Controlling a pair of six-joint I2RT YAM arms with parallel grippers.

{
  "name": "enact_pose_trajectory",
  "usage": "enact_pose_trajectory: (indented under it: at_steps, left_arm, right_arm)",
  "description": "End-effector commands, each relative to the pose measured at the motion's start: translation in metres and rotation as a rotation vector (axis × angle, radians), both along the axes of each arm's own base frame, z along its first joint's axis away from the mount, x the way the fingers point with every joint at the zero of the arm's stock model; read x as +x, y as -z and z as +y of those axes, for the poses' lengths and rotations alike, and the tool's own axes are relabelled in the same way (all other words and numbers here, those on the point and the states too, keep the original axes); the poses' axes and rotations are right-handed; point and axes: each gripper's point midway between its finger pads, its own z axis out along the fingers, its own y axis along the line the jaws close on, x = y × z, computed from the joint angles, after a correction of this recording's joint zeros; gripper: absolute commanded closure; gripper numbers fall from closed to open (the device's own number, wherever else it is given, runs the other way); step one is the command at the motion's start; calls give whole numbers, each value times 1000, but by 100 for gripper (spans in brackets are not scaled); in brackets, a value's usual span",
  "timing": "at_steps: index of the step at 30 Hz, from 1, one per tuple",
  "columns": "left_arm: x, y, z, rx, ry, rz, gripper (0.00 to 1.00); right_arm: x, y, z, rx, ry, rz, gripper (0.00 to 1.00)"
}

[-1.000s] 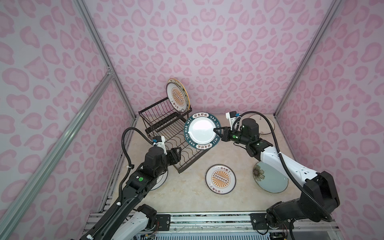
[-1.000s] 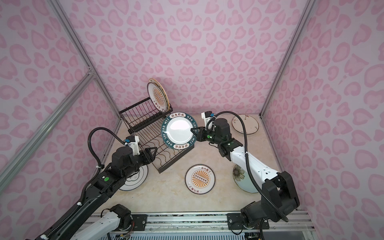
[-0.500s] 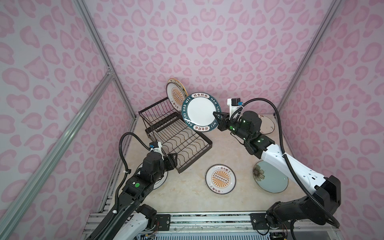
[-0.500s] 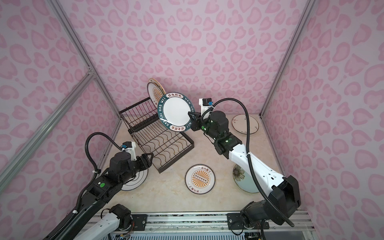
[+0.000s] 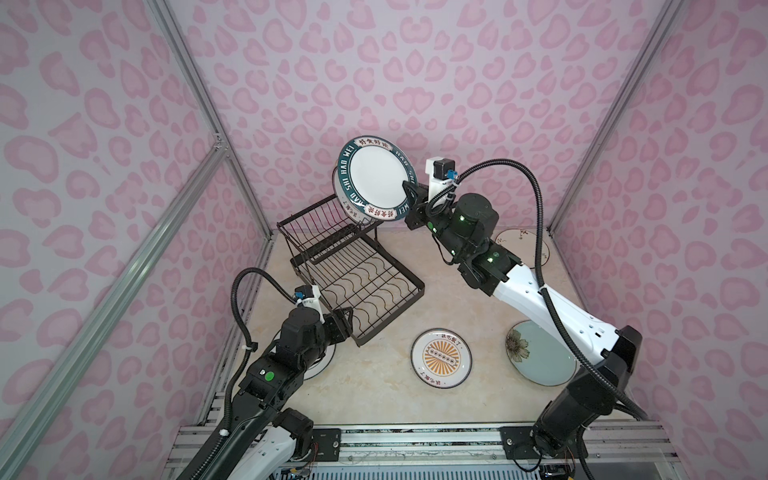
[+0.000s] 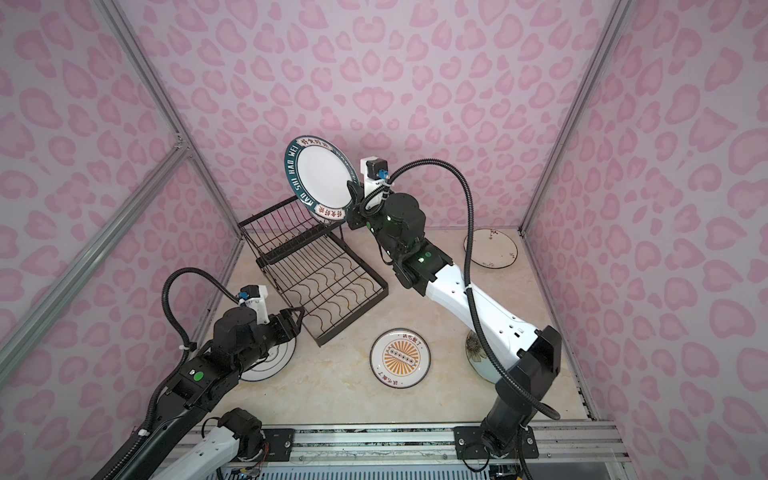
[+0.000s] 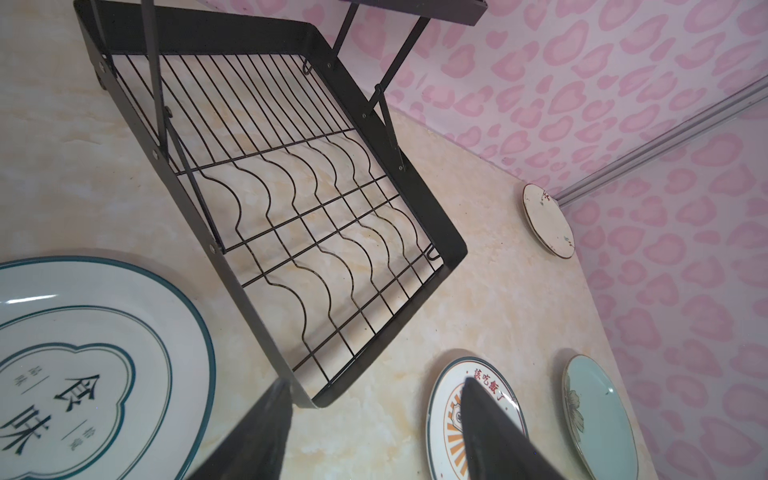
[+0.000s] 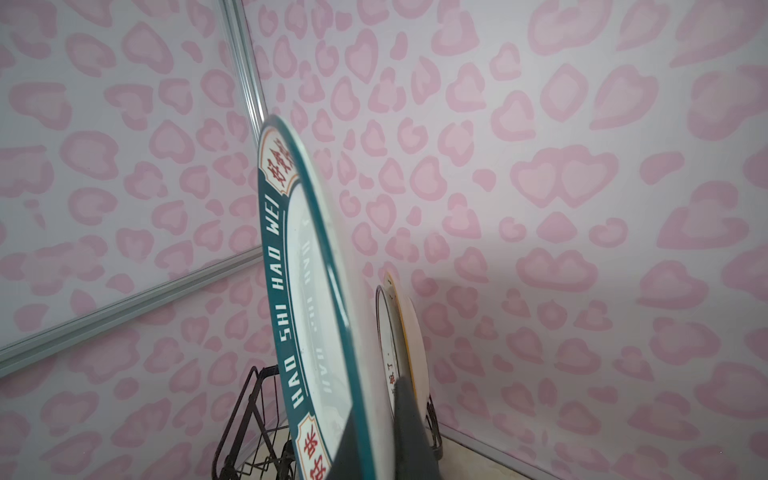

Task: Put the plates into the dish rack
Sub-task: 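Raise the green-rimmed plate over the upper tier with the right gripper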

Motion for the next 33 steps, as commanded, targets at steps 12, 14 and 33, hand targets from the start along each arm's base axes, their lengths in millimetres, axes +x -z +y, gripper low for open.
enact_pose_trajectory:
  at_steps: [12,14,33]
  left_arm:
    - [-12,1,2,-79,-11,3,34]
    - [-13,7,3,-73,-14,20,34]
    - [-20,-6,16,-25,-41,-3,34]
  right_arm:
    - [71,2,70,-77,169,-113,100]
    - [75,11,79,-84,200,-126,100]
    - [114,93,115,-106,268,-124,100]
